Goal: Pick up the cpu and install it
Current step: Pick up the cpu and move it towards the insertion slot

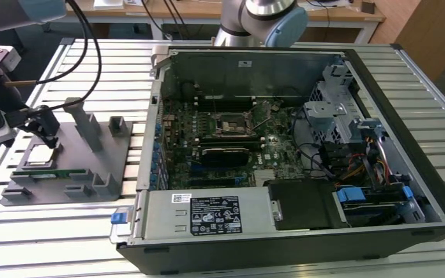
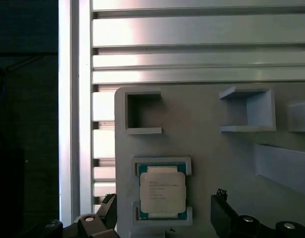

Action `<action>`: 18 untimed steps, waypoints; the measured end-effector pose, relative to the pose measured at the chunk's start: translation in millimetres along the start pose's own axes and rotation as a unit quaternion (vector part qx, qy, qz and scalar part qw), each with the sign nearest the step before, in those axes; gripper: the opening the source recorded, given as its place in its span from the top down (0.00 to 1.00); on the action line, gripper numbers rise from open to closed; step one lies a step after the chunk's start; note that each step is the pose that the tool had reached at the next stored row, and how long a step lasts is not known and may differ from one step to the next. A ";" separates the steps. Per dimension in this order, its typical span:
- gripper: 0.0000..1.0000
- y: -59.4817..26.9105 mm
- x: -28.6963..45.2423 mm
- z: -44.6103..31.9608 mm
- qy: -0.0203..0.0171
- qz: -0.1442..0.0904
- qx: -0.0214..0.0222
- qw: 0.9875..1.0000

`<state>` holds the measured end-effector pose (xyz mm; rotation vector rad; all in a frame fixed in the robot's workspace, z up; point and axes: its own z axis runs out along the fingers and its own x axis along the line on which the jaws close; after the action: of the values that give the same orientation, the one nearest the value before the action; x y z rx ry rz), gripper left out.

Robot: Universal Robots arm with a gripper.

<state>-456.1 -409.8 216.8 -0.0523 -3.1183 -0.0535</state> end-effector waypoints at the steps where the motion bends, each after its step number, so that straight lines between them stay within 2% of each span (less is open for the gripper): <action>1: 0.16 -0.5 -0.1 1.8 0.000 0.000 0.000 1.000; 3: 0.16 -0.8 0.0 3.9 0.000 0.000 0.000 1.000; 13: 0.16 -2.3 -0.2 5.4 0.000 0.000 0.000 1.000; 18: 0.16 -3.7 -0.3 9.2 0.000 0.000 0.000 1.000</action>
<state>-456.1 -413.2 207.5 -0.0524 -3.1183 -0.0532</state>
